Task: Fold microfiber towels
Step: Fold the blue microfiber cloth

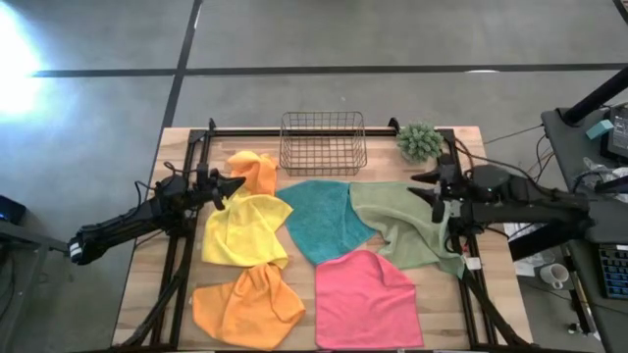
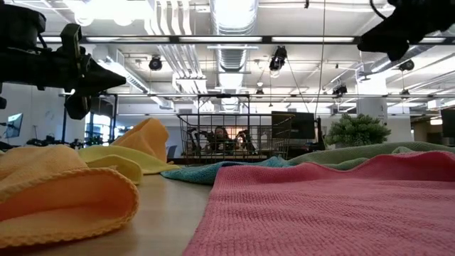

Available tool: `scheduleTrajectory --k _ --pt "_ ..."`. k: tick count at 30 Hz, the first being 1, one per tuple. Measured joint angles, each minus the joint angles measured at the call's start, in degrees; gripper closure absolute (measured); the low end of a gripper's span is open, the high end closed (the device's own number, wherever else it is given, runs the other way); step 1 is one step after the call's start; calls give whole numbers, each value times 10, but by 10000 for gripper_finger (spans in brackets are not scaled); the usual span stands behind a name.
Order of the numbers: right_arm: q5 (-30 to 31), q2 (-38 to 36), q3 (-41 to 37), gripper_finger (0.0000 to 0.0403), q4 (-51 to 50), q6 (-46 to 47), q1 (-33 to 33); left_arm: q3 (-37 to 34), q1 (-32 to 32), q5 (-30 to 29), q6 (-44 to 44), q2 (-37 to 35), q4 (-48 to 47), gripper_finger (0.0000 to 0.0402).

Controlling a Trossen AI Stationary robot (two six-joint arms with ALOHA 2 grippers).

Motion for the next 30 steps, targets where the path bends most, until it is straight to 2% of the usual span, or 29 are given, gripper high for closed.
scheduleTrajectory --k 8,16,23,30 --pt "-65 209 140 261 -100 -51 1 0 0 0 37 0 0 401" --pt "-89 395 194 267 -142 -72 33 0 0 0 37 0 0 401" --pt "-87 522 241 249 -146 -85 99 0 0 1 37 2 -6 401" --pt "-85 613 268 243 -147 -92 143 0 0 1 38 15 -6 401"
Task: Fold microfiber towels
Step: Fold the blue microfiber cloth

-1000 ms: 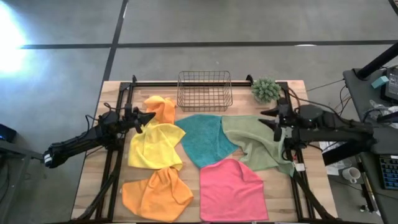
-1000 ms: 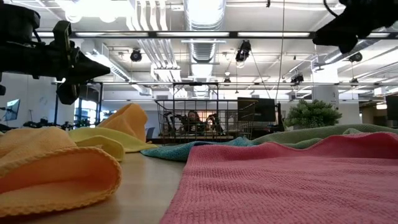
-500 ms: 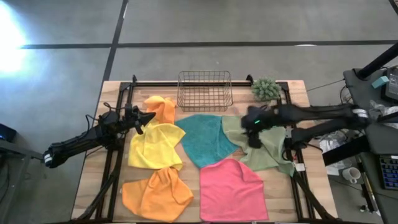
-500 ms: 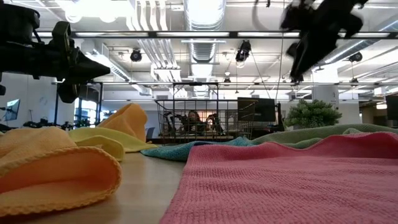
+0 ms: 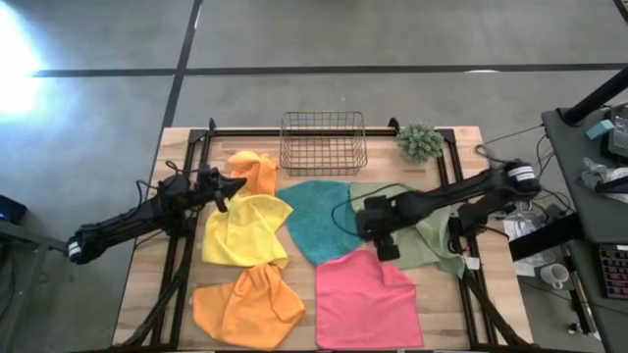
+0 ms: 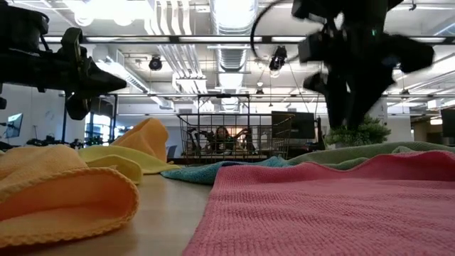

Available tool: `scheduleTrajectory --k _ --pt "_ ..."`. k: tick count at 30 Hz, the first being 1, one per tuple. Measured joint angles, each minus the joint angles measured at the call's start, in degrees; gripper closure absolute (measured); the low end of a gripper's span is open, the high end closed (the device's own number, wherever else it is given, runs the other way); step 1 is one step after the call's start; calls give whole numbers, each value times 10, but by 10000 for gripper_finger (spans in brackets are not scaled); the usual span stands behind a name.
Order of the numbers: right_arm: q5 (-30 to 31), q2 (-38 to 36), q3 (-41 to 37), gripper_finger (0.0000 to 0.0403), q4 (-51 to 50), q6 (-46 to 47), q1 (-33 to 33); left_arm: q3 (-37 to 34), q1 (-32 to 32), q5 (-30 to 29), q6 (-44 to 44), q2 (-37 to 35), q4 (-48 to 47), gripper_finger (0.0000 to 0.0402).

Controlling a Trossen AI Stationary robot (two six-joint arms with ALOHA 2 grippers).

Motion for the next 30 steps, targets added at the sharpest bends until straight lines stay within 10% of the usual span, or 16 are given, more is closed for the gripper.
scheduleTrajectory --k 30 --pt "60 181 34 294 14 11 -4 0 0 3 0 40 2 401"
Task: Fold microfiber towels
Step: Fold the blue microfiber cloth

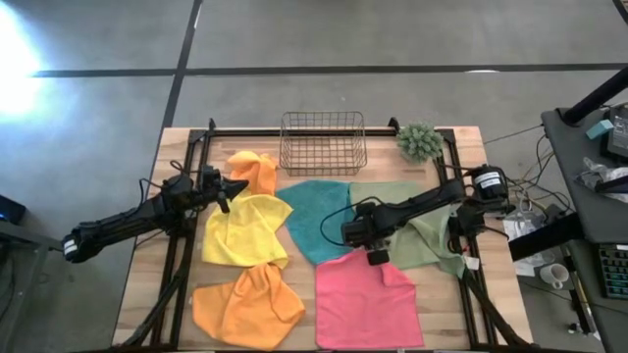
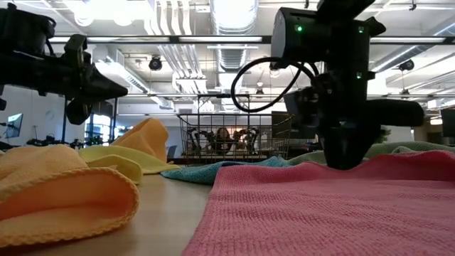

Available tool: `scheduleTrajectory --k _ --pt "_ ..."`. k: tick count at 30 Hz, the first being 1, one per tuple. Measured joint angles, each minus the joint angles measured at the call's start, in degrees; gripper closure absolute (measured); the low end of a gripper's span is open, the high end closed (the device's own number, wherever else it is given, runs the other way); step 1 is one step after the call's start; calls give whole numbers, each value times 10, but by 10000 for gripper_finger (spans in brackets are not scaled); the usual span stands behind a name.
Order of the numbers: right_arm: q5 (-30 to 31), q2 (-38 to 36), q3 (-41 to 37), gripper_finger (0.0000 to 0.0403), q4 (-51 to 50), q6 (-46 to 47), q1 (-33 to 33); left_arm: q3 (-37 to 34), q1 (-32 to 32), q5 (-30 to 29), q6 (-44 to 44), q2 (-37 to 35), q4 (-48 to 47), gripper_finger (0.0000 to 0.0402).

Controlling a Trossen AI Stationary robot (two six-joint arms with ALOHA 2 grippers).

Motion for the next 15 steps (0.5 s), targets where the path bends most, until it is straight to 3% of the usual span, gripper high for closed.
scheduleTrajectory --k 12,15 --pt "-6 31 -2 388 11 73 -12 0 0 0 25 1 1 401" --pt "-7 18 -1 393 11 101 -13 0 0 8 49 0 1 401"
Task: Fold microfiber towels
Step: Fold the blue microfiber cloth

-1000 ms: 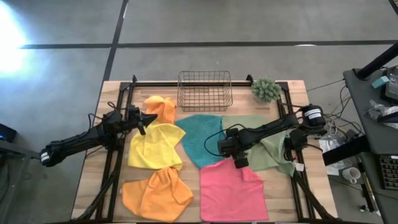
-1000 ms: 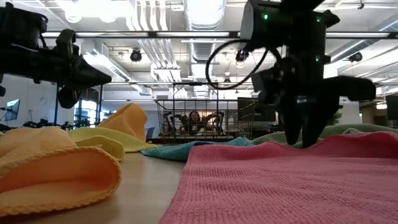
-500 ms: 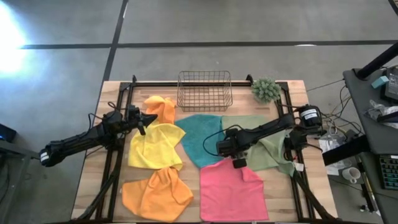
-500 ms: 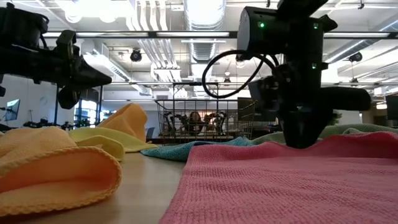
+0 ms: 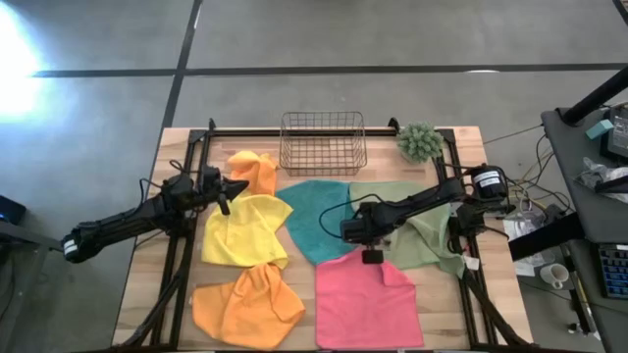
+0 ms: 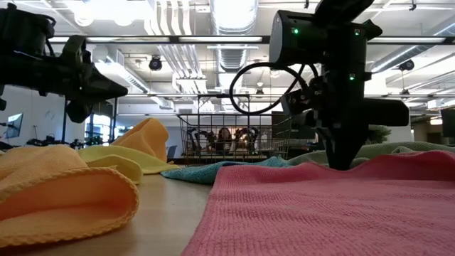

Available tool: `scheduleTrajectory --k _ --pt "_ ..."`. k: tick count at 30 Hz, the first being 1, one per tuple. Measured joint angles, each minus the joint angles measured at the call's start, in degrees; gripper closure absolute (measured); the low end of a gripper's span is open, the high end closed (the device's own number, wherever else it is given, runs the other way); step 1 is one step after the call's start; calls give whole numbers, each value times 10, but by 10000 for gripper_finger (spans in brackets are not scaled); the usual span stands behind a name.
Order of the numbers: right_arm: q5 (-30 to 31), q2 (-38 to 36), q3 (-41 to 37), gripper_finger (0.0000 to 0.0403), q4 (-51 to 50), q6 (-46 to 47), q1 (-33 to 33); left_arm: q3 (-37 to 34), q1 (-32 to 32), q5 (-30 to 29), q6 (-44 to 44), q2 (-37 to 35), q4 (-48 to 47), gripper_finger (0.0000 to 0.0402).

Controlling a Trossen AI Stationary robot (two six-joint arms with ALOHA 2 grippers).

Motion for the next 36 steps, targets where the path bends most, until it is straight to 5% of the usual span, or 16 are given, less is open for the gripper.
scheduleTrajectory --k 27,36 --pt "-28 -30 155 395 -68 53 13 0 0 39 101 15 0 398" --pt "-28 -30 165 395 -93 55 12 0 0 39 93 55 3 312"
